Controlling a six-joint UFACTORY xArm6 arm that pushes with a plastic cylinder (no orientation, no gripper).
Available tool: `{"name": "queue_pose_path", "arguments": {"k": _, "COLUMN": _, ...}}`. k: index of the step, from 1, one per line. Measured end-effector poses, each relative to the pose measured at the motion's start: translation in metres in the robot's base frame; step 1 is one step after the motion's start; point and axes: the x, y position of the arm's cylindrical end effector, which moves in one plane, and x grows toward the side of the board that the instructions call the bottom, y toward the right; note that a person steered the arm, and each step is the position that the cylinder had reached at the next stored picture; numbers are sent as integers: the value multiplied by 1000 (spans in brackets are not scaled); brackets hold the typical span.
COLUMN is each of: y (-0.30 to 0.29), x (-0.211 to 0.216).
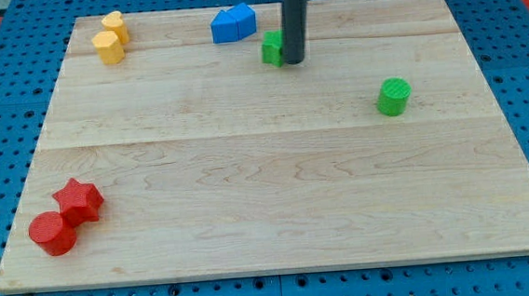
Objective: Move the green circle to the green star
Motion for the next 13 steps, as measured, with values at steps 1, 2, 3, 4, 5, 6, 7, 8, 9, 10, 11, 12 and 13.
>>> {"name": "queue_pose_path", "arguments": {"k": 1, "y": -36, "x": -1}}
{"name": "queue_pose_path", "arguments": {"k": 2, "y": -69, "x": -7}}
{"name": "queue_pose_path", "arguments": {"k": 3, "y": -82, "x": -17}}
{"name": "queue_pose_path", "arguments": {"k": 4, "y": -83, "x": -22}}
{"name": "queue_pose_path", "arguments": {"k": 5, "y": -83, "x": -22}}
{"name": "queue_pose_path", "arguments": {"k": 6, "y": -85, "x": 6}}
{"name": "queue_pose_path", "arguments": {"k": 7, "y": -63, "x": 86}}
{"name": "queue_pose_path", "arguments": {"k": 8, "y": 2, "x": 171}}
{"name": "queue_pose_path", "arguments": {"k": 9, "y": 121, "x": 219}}
{"name": "queue_pose_path", "arguments": {"k": 10, "y": 172, "x": 201}}
{"name": "queue_pose_path", "arguments": {"k": 11, "y": 193, "x": 155}}
{"name": "queue_pose_path", "arguments": {"k": 12, "y": 194, "x": 147}}
{"name": "queue_pose_path", "arguments": {"k": 13, "y": 191, "x": 140}}
